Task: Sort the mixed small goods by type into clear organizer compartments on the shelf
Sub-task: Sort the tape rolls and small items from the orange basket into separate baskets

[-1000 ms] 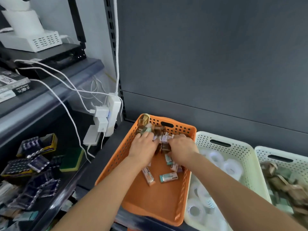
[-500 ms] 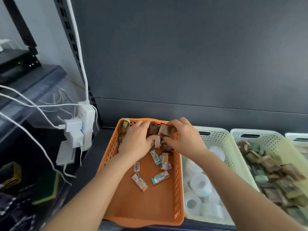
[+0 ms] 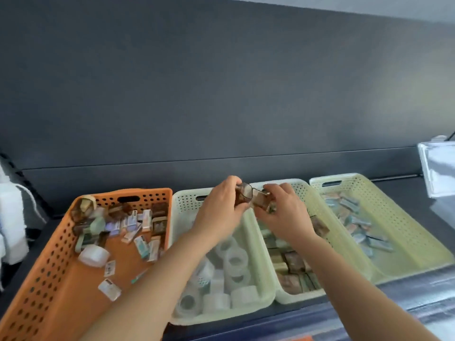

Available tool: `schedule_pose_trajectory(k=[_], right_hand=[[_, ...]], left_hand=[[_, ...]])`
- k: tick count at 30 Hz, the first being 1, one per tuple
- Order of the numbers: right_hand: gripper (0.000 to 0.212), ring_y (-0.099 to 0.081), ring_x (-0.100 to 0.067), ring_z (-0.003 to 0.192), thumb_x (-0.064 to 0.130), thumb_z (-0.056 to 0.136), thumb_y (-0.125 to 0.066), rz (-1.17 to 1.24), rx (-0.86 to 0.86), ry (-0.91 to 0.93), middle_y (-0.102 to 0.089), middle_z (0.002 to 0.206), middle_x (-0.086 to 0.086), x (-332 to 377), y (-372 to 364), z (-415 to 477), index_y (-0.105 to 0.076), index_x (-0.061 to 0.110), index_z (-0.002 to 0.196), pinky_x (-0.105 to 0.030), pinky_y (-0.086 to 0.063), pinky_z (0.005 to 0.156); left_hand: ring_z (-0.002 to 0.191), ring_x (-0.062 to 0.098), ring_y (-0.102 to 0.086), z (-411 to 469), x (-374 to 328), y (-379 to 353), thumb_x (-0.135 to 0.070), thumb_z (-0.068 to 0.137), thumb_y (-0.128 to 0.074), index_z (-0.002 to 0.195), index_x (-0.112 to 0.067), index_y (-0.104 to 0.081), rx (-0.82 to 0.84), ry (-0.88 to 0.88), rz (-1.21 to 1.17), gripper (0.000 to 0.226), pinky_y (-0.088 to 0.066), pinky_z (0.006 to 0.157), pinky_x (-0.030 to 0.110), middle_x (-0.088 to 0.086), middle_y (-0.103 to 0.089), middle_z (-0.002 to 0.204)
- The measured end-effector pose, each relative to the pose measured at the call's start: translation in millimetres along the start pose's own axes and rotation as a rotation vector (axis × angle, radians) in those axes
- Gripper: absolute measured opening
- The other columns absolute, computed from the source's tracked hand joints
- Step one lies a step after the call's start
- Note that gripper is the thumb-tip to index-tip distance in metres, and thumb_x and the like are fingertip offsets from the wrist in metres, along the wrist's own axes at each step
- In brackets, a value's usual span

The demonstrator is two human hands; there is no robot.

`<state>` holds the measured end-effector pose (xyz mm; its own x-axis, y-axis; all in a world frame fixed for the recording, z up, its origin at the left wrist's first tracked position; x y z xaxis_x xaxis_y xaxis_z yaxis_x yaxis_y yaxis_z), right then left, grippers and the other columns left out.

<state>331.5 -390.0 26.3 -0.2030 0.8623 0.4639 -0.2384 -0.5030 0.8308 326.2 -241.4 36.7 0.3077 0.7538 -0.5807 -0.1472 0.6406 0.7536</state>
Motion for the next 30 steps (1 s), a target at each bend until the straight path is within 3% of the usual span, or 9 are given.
schedule_pose_trajectory(k=[4, 6, 9, 12, 15, 19, 21, 26, 30], right_hand=[[0.034, -0.049, -0.018, 0.08, 0.039, 0.078, -0.068, -0.103, 0.011, -0.093, -0.05, 0.093, 0.004, -54, 19, 1, -0.045, 0.021, 0.096, -0.031, -0.038, 0.065], [0.028, -0.051, -0.019, 0.083, 0.033, 0.081, -0.066, -0.16, 0.066, -0.099, -0.054, 0.099, 0.002, -70, 19, 4, -0.046, 0.02, 0.096, -0.033, -0.043, 0.068], [0.023, -0.059, -0.021, 0.092, 0.027, 0.088, -0.059, -0.22, 0.161, -0.051, -0.06, 0.111, 0.0, -81, 13, 6, -0.059, 0.017, 0.109, -0.033, -0.051, 0.077], [0.025, -0.061, -0.018, 0.097, 0.025, 0.095, -0.048, -0.233, 0.247, 0.004, -0.055, 0.131, 0.005, -86, 3, 6, -0.067, 0.018, 0.108, -0.029, -0.051, 0.08], [0.027, -0.063, -0.017, 0.096, 0.026, 0.097, -0.043, -0.228, 0.284, 0.029, -0.037, 0.149, 0.012, -89, -4, 4, -0.067, 0.018, 0.107, -0.031, -0.052, 0.081], [0.029, -0.059, -0.019, 0.107, 0.026, 0.096, -0.044, -0.203, 0.273, 0.058, -0.039, 0.147, 0.009, -84, -6, 5, -0.063, 0.019, 0.116, -0.034, -0.051, 0.088], [0.031, -0.055, -0.021, 0.113, 0.024, 0.096, -0.043, -0.188, 0.247, 0.059, -0.045, 0.142, 0.005, -82, -4, 6, -0.061, 0.018, 0.121, -0.035, -0.05, 0.091], [0.029, -0.054, -0.023, 0.112, 0.02, 0.094, -0.046, -0.171, 0.138, 0.15, -0.06, 0.124, 0.001, -53, -1, 6, -0.067, 0.017, 0.114, -0.034, -0.047, 0.09], [0.031, -0.055, -0.025, 0.108, 0.026, 0.09, -0.055, -0.101, 0.123, 0.247, -0.063, 0.115, -0.003, -2, -11, 3, -0.064, 0.017, 0.118, -0.035, -0.045, 0.089]], left_hand=[[0.097, 0.024, -0.057, 9, -43, -46, -0.018, 0.088, -0.062, 0.111, -0.02, -0.042, 0.036, -0.1, 0.137, 0.031, -0.046, 0.074, 0.036, -0.001, -0.056, 0.115], [0.097, 0.022, -0.057, 9, -52, -68, -0.011, 0.088, -0.06, 0.112, -0.019, -0.047, 0.072, -0.141, 0.242, 0.028, -0.047, 0.075, 0.034, -0.001, -0.056, 0.114], [0.106, 0.02, -0.055, 5, -54, -96, -0.011, 0.089, -0.058, 0.119, -0.018, -0.059, 0.187, -0.193, 0.4, 0.031, -0.045, 0.095, 0.033, -0.002, -0.059, 0.115], [0.127, 0.024, -0.043, 2, -50, -108, -0.002, 0.086, -0.052, 0.133, -0.02, -0.054, 0.295, -0.202, 0.516, 0.05, -0.02, 0.115, 0.039, 0.003, -0.051, 0.138], [0.14, 0.025, -0.028, 1, -47, -108, 0.002, 0.083, -0.05, 0.143, -0.018, -0.041, 0.347, -0.185, 0.543, 0.064, -0.006, 0.117, 0.036, 0.004, -0.032, 0.153], [0.145, 0.022, -0.015, -3, -43, -107, 0.003, 0.085, -0.048, 0.152, -0.013, -0.018, 0.395, -0.145, 0.53, 0.075, 0.003, 0.115, 0.032, 0.005, -0.018, 0.158], [0.144, 0.021, -0.018, -2, -43, -105, -0.001, 0.087, -0.049, 0.152, -0.011, -0.016, 0.381, -0.132, 0.502, 0.073, -0.003, 0.118, 0.036, 0.006, -0.023, 0.157], [0.129, 0.02, -0.041, -6, -38, -72, -0.025, 0.093, -0.054, 0.129, -0.012, -0.055, 0.231, -0.189, 0.485, 0.038, -0.021, 0.115, 0.038, 0.002, -0.051, 0.135], [0.116, 0.018, -0.049, -19, -4, -23, -0.031, 0.092, -0.051, 0.111, -0.015, -0.063, 0.121, -0.107, 0.56, 0.028, -0.035, 0.098, 0.034, -0.003, -0.058, 0.117]])
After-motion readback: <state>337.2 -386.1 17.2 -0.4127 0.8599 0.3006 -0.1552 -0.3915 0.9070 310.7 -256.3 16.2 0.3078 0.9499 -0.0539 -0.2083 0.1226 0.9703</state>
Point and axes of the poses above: each hand's wrist, its own z-axis towards the middle knuckle, its own y-axis out of the back of the hand, x = y × z, the point moved 8 cm from there along z, towards the middle knuckle
